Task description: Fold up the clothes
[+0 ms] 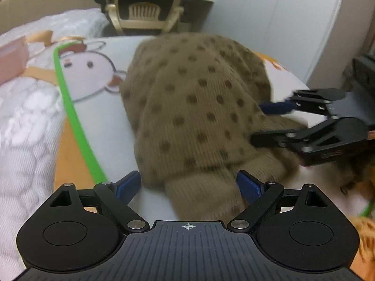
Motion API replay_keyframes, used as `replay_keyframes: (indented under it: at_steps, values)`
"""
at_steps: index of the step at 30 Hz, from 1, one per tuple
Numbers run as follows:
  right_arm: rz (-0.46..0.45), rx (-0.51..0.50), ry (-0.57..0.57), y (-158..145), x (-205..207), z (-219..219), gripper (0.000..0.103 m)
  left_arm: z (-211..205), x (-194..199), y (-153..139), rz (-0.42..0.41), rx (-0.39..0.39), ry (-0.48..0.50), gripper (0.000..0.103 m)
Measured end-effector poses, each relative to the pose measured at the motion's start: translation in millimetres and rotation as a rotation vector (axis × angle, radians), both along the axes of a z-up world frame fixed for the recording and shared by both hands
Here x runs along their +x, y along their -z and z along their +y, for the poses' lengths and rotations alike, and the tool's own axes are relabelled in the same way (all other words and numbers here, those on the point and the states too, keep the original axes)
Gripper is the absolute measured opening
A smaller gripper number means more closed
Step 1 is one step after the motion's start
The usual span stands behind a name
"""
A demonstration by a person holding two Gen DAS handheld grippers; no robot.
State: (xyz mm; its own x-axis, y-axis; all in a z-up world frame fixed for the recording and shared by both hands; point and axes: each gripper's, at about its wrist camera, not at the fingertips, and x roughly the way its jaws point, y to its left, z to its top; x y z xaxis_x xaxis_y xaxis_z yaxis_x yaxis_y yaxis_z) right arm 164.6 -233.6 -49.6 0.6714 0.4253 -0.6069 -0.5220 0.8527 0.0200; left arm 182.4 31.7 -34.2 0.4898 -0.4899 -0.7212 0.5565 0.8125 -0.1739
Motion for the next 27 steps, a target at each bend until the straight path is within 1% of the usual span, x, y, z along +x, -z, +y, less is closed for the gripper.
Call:
replay_keyframes:
  at_steps: [1,2,3,4,6,7,9,10,12,14,15,16,17,18,19,20,21,22,25,27]
  values:
    - [-0.007,-0.009,-0.005,-0.4,-5.2,-0.5,0.068,4.1,-6.1,-1.0,-0.002,-0.001,0.009,0.093]
    - [-0.006,-0.011,-0.004,-1.0,-7.9,-2.1,0.069,10.2,-9.9,-3.0,0.002,-0.021,0.01,0.093]
    - [0.001,-0.01,0.002,-1.7,-9.1,-4.3,0.071,18.0,-11.8,-5.8,0.011,-0.059,0.003,0.093]
    - [0.001,-0.015,0.007,-1.4,-11.5,-5.3,0.073,25.4,-10.8,-8.2,0.024,-0.111,-0.013,0.093]
    - [-0.008,-0.032,0.017,0.4,-17.1,-4.8,0.073,39.9,-3.5,-12.1,0.059,-0.24,-0.063,0.094]
    - [-0.016,-0.04,0.021,1.2,-19.2,-3.6,0.073,44.4,2.3,-11.8,0.078,-0.291,-0.093,0.094]
    - [-0.049,-0.07,0.03,-1.5,-23.9,3.3,0.073,48.6,17.8,-6.9,0.117,-0.367,-0.163,0.094]
    - [-0.067,-0.086,0.034,-3.4,-26.3,7.2,0.073,49.2,25.0,-4.0,0.133,-0.389,-0.196,0.094]
    - [-0.137,-0.139,0.022,-7.5,-38.0,15.8,0.07,47.8,37.2,5.2,0.166,-0.405,-0.243,0.089]
    - [-0.207,-0.2,-0.018,-10.6,-52.6,25.9,0.063,48.8,41.6,10.9,0.185,-0.434,-0.277,0.08]
    - [-0.241,-0.231,-0.041,-12.0,-60.0,31.1,0.058,50.6,41.8,10.9,0.186,-0.447,-0.286,0.074]
    - [-0.261,-0.262,-0.058,-11.2,-65.1,36.0,0.055,51.6,42.6,10.8,0.192,-0.452,-0.292,0.06]
    - [-0.272,-0.295,-0.072,-9.2,-68.8,40.6,0.053,51.9,41.7,9.9,0.192,-0.454,-0.291,0.056]
    - [-0.275,-0.321,-0.078,-6.3,-69.9,43.7,0.047,51.4,39.5,8.2,0.187,-0.452,-0.285,0.051]
    - [-0.274,-0.345,-0.08,-2.8,-69.5,45.7,0.037,50.9,37.2,6.5,0.181,-0.451,-0.279,0.037]
    - [-0.271,-0.361,-0.075,-0.4,-68.0,46.6,0.031,50.5,34.9,4.8,0.176,-0.45,-0.272,0.028]
    - [-0.272,-0.362,-0.06,-1.1,-66.0,45.1,0.02,49.8,31.0,1.7,0.163,-0.442,-0.265,0.028]
    - [-0.275,-0.359,-0.041,-3.2,-64.1,42.6,0.012,48.4,26.3,-2.4,0.147,-0.426,-0.252,0.026]
    - [-0.287,-0.331,0.01,-17.4,-62.2,31.0,0.011,42.1,15.0,-12.3,0.118,-0.361,-0.201,0.026]
    - [-0.259,-0.325,0.023,-20.1,-62.6,22.1,0.011,37.1,8.7,-11.1,0.129,-0.302,-0.159,0.027]
